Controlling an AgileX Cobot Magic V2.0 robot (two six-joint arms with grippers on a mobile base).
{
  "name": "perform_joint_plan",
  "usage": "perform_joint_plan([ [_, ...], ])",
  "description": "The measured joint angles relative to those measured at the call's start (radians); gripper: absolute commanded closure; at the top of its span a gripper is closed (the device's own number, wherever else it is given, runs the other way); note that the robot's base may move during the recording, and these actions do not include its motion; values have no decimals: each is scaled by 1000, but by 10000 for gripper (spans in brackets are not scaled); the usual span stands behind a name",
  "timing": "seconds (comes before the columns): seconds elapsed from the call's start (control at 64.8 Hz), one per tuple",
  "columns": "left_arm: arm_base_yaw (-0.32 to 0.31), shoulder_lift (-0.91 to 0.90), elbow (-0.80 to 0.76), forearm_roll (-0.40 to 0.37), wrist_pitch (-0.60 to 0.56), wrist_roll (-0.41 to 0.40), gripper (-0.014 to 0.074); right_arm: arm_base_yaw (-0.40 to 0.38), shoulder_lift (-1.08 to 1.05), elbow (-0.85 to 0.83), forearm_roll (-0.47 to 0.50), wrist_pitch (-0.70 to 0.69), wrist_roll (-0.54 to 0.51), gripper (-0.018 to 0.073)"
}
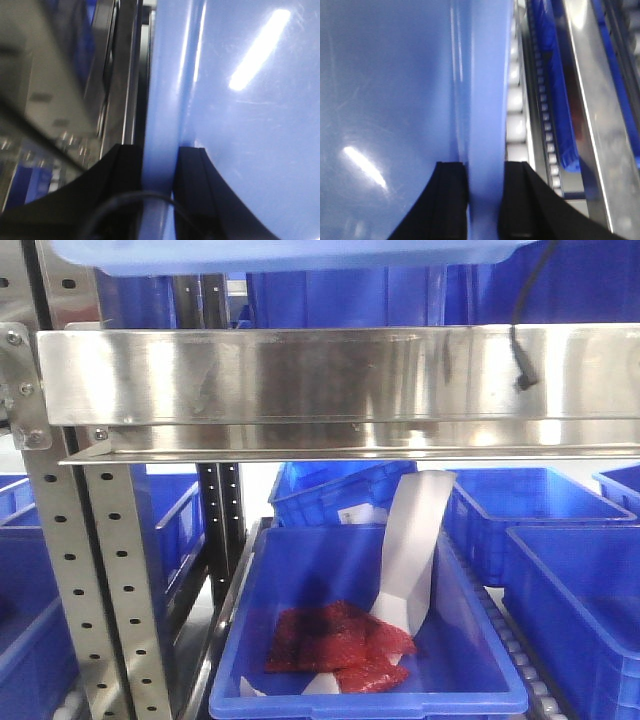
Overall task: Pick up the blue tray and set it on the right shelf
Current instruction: 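Raise the tray with both grippers above the shelf's metal rail, then lower the tray onto the roller shelf and open both grippers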
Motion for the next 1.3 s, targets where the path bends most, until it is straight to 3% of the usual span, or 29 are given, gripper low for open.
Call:
perform_joint_plan([
  [0.247, 9, 96, -2, 4, -113, 0, 575, -37, 81, -21, -4, -37, -4, 345],
  [0.633, 14, 168, -2, 4, -137, -5, 563, -45, 141, -21, -18, -67, -11, 332],
  [0.741, 14, 172, -2, 13, -127, -5, 479, -45, 161, -21, -18, -69, -24, 287],
  [0.988, 19, 177, -5, 9, -131, -18, 167, -36, 184, -21, -1, -101, -29, 89],
  [1.08, 21, 179, -6, -8, -132, -21, 153, -31, 184, -21, -2, -107, -29, 46],
  [1.296, 41, 179, -7, -25, -132, -24, 153, -42, 184, -21, -4, -116, -29, 46],
])
